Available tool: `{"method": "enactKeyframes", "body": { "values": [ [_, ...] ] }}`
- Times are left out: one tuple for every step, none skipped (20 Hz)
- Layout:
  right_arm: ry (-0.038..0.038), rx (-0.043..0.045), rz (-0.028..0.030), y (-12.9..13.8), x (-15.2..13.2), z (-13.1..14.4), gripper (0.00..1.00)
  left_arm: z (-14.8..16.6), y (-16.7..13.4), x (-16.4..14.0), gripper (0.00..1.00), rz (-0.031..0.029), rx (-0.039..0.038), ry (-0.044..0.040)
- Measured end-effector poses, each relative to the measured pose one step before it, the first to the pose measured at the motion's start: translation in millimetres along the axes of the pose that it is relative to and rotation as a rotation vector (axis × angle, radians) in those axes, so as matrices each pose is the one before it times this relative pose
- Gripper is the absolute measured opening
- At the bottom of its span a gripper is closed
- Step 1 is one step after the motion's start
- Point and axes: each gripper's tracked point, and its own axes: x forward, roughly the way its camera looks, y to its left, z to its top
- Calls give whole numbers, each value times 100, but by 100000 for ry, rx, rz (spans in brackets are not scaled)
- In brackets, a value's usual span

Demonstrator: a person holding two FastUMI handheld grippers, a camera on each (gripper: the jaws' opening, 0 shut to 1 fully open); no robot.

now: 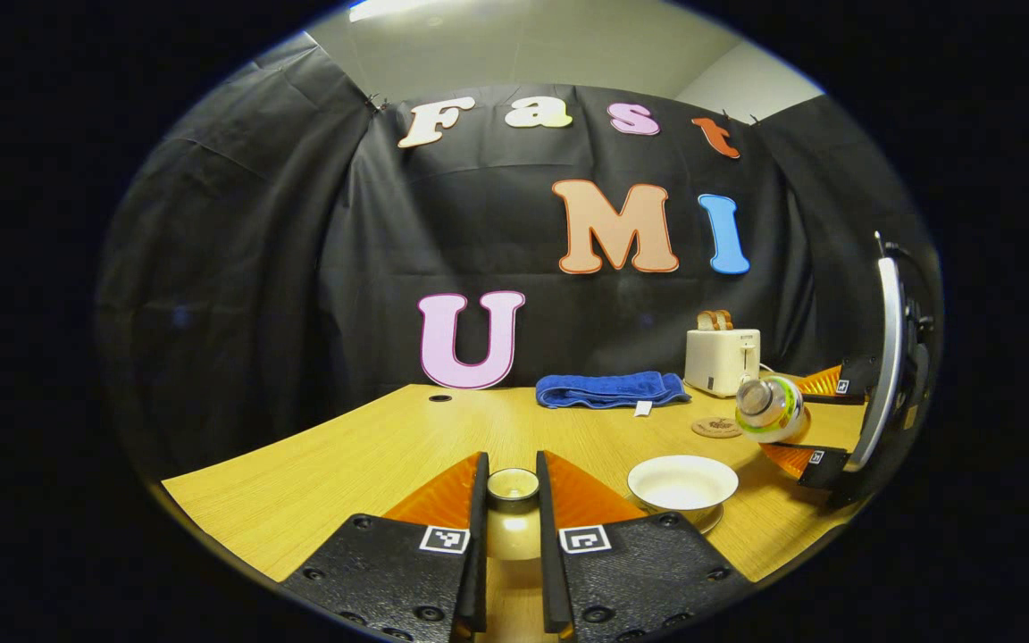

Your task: Open the teacup lid with one hand, grasp the water bottle and pour water into the teacup with the other hand; after pouring, place the water bottle on the coaster and then close the teacup lid.

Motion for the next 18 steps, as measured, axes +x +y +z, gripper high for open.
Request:
{"method": "enactKeyframes", "body": {
  "values": [
    [-114, -3343, 201, 279, 245, 67, 68, 54, 89, -34, 22, -23, -145, -292],
    [-212, -3210, 235, 109, 123, 165, 69, 100, 128, -83, 22, -42, -373, -372],
    [-911, -2213, 728, 124, 132, 6, 68, 55, 71, -3, 22, 203, -249, -335],
    [-29, -2637, -364, -199, 67, -53, 67, -33, 107, 14, 22, 95, -13, -67],
    [-611, -3269, -542, 27, -118, 159, 67, -5, 28, 38, 22, -92, -139, 50],
    [-548, -3471, -576, 65, -107, 132, 66, -9, 11, -42, 22, -179, -618, -246],
    [-795, -3139, -475, -53, -6, 27, 65, 124, -5, -34, 22, -139, -400, -291],
    [-649, -2992, -313, 16, 36, 241, 65, 56, -2, -78, 22, -328, -216, -381],
    [-190, -3017, -171, -53, -19, -11, 64, -73, -14, -2, 22, -254, -167, 19],
    [-283, -2550, -415, -211, 284, -87, 64, 4, -8, 7, 22, -44, -143, -164],
    [-183, -2246, -95, -118, 46, -32, 64, 38, 19, -26, 22, -128, -343, -243],
    [-301, -2025, -68, -120, 198, -71, 64, 70, -20, 6, 22, -110, -237, -237],
    [-388, -1933, -16, -177, 53, 51, 63, 77, -14, -30, 22, -205, -39, -116],
    [-328, -1961, -72, -171, -39, 71, 63, -82, 7, -1, 22, -71, -95, -59],
    [-382, -1905, -86, -109, 28, -43, 63, 57, 6, -53, 22, -67, -157, -54],
    [-591, -1758, -204, -103, 38, 46, 62, 11, 1, -54, 22, -48, -73, -12],
    [-529, -1809, -334, -161, -20, 55, 63, -62, 31, 59, 22, 3, -90, 64],
    [-571, -1940, -489, -177, -13, 70, 63, 5, -1, 25, 22, 48, -168, -64]
  ]
}}
